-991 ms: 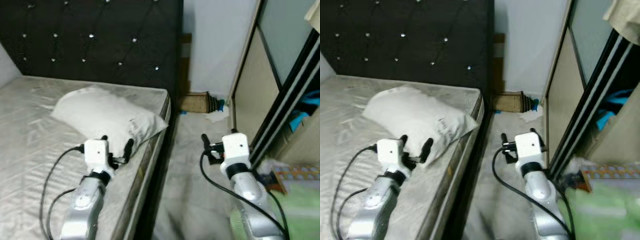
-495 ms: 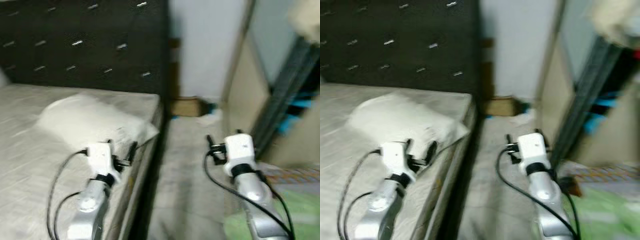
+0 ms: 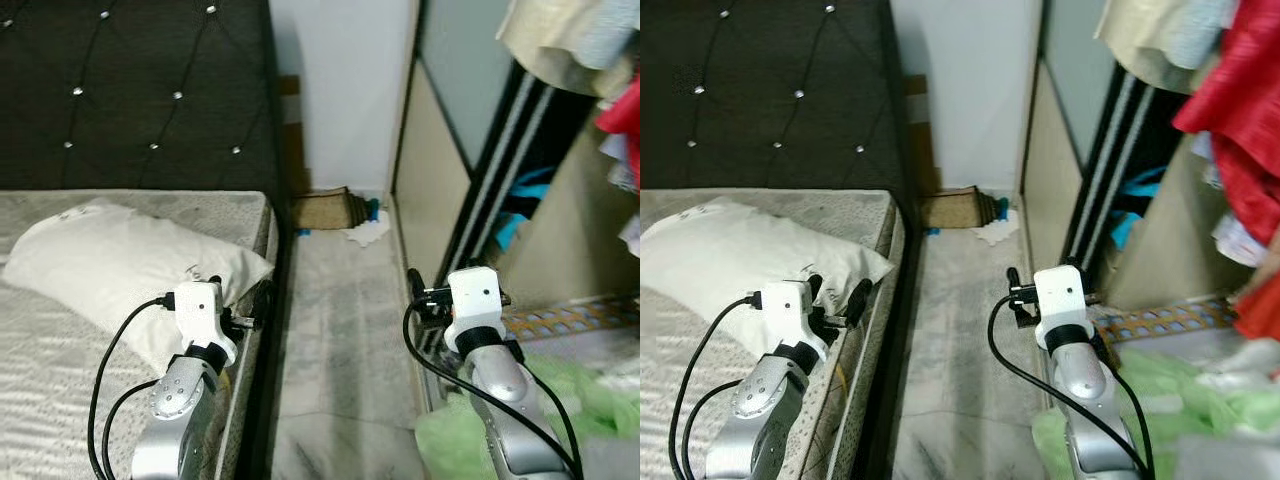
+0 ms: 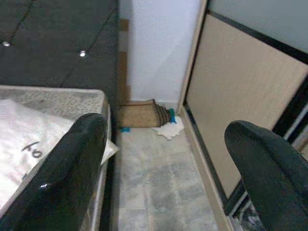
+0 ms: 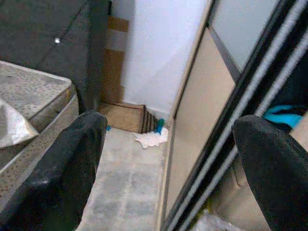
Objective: Clean up the room
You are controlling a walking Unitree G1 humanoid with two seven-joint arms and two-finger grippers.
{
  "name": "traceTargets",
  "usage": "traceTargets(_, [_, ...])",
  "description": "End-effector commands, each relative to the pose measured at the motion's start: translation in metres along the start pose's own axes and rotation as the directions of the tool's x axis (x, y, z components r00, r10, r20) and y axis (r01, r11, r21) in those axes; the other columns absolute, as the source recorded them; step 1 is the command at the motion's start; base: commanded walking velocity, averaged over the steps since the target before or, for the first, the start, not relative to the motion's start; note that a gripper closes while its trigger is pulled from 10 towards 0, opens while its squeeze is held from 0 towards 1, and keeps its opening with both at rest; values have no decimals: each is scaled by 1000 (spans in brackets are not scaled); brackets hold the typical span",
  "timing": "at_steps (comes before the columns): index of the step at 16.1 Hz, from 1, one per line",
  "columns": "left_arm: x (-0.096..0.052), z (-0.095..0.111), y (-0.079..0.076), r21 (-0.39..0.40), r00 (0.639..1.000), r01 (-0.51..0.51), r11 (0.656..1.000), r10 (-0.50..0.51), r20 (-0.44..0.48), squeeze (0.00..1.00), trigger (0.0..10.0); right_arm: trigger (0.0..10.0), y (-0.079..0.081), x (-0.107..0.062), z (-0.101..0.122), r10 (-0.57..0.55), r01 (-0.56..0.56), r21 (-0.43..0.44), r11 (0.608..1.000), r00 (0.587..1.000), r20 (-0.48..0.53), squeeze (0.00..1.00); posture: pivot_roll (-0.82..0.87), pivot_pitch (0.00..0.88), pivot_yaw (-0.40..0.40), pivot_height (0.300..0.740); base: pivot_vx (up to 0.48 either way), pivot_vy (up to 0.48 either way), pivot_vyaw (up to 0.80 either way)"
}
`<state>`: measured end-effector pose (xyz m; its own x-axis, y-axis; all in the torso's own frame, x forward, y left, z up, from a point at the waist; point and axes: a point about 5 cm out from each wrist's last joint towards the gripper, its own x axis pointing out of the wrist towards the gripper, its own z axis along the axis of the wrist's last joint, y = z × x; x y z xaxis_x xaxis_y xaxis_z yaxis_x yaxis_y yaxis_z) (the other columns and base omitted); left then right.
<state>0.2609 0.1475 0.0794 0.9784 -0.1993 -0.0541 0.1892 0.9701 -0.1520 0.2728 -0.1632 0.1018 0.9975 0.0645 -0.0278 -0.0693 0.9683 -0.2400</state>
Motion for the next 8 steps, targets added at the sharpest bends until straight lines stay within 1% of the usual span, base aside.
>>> traceTargets(1, [0, 1, 3, 6, 1000, -14, 1000, 14, 0, 0, 10000, 10000, 3, 3, 5, 12, -12, 5, 1000, 1000, 24, 0, -168, 0, 58, 740, 0, 0, 0])
traceTargets(3, [-1, 1, 2, -1, 1000, 2, 1000, -2, 4, 0, 10000, 10000, 3, 3, 5, 13, -13, 7, 1000, 1000, 24, 0, -165, 0, 56, 740, 0, 0, 0])
traceTargets(4, [-2, 0, 1, -2, 1000, 6, 1000, -6, 5, 0, 10000, 10000, 3, 3, 4, 12, -13, 9, 1000, 1000, 21, 0, -164, 0, 57, 740, 270, 0, 0])
traceTargets(7, [-2, -2, 2, 3, 1000, -2, 1000, 2, -2, 0, 10000, 10000, 5, 3, 3, 16, -16, 12, 1000, 1000, 16, 0, -158, 0, 58, 740, 261, 0, -458])
traceTargets(8, [-1, -2, 2, 3, 1000, -4, 1000, 4, -4, 0, 10000, 10000, 6, 3, 2, 16, -16, 14, 1000, 1000, 15, 0, -158, 0, 59, 740, 0, 0, 0])
